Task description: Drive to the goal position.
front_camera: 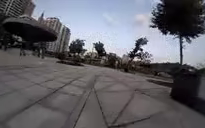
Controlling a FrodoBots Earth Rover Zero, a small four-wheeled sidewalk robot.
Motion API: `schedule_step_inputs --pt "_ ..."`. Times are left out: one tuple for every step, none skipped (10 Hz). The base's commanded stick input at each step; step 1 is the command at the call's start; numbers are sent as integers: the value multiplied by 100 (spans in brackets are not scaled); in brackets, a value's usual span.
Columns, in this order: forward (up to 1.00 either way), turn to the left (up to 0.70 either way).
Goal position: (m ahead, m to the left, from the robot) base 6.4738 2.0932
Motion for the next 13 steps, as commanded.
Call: schedule_step_inputs --pt "100 0" --pt "100 0" --pt "100 -5" --pt "100 -24" --pt "100 -38" --pt "100 -25" --pt "100 -13" --pt "100 0" --pt "100 -36" --pt "100 -40" --pt "100 -40" --pt "100 -40" --pt "100 -40"
